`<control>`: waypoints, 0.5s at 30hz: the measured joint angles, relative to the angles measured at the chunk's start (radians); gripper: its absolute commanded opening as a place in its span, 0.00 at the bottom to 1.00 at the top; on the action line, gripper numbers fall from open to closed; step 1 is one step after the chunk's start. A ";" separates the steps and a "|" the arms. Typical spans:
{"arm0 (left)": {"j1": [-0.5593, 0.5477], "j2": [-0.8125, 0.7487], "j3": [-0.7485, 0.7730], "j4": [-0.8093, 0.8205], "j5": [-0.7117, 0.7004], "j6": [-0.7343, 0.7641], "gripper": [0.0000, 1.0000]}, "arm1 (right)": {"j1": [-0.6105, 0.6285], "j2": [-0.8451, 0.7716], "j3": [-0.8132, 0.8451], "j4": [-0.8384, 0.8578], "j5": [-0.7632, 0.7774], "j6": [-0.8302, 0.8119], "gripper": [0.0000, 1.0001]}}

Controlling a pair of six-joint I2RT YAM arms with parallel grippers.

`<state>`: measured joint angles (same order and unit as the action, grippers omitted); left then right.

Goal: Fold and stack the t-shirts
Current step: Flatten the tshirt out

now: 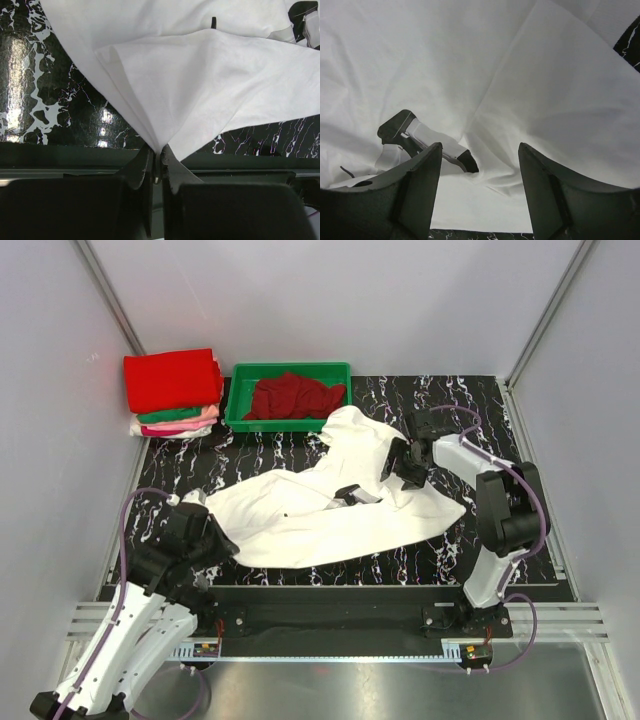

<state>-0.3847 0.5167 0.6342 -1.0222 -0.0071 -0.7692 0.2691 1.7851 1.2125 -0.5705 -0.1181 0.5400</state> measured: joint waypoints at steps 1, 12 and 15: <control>0.000 0.000 0.000 0.000 0.000 0.000 0.08 | 0.004 0.016 0.011 -0.007 0.005 -0.002 0.69; 0.000 -0.008 0.000 0.000 0.000 0.000 0.09 | 0.037 0.105 0.029 -0.023 0.030 -0.031 0.45; 0.000 -0.008 0.000 0.000 0.000 0.000 0.09 | 0.052 0.105 0.029 -0.024 0.030 -0.037 0.17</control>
<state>-0.3847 0.5091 0.6338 -1.0218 -0.0071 -0.7692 0.3210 1.8900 1.2419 -0.5941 -0.0883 0.5030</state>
